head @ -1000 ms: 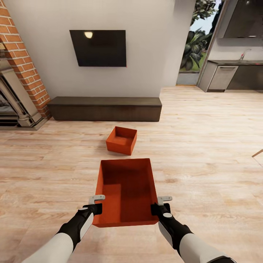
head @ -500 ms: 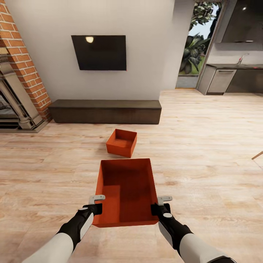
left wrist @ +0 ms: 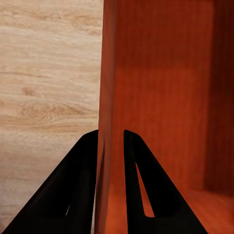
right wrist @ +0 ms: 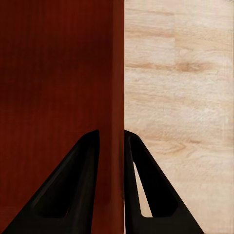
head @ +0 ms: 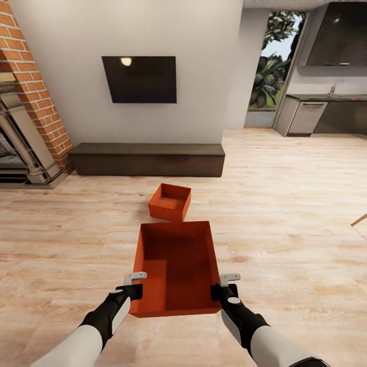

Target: Move the two storage containers from the living room to the garage. In the garage, place one container on the floor and stack the other container on top of it (either order is fine).

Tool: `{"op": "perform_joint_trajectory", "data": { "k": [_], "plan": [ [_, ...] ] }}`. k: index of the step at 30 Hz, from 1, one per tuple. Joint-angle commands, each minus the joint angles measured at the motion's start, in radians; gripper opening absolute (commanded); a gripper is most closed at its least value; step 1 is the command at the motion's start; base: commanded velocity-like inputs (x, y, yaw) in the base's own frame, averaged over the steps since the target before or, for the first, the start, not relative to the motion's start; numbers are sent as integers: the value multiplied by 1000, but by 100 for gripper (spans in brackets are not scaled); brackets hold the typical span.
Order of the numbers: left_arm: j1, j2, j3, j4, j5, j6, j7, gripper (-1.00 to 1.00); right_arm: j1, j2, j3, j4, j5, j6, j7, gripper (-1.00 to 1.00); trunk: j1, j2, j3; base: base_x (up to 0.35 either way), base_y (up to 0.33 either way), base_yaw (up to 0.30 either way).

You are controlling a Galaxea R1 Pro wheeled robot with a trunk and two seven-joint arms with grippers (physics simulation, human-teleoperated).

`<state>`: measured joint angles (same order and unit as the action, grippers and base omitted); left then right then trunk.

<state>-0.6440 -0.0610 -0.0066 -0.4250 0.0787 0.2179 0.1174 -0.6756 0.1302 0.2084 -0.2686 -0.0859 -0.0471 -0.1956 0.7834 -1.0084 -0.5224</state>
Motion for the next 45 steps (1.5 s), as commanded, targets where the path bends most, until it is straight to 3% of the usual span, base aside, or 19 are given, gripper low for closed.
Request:
{"op": "perform_joint_trajectory", "data": {
  "k": [1,45],
  "plan": [
    [0,4,5,-5,-17,8,11,-100,-1,-1,-4,3,-11,-5,-10,-100,0,-1,1,0,0,0],
    [0,6,6,-5,-17,8,11,-100,-1,-1,-7,3,-11,-8,-10,-100,0,-1,70,0,0,0]
  ]
}}
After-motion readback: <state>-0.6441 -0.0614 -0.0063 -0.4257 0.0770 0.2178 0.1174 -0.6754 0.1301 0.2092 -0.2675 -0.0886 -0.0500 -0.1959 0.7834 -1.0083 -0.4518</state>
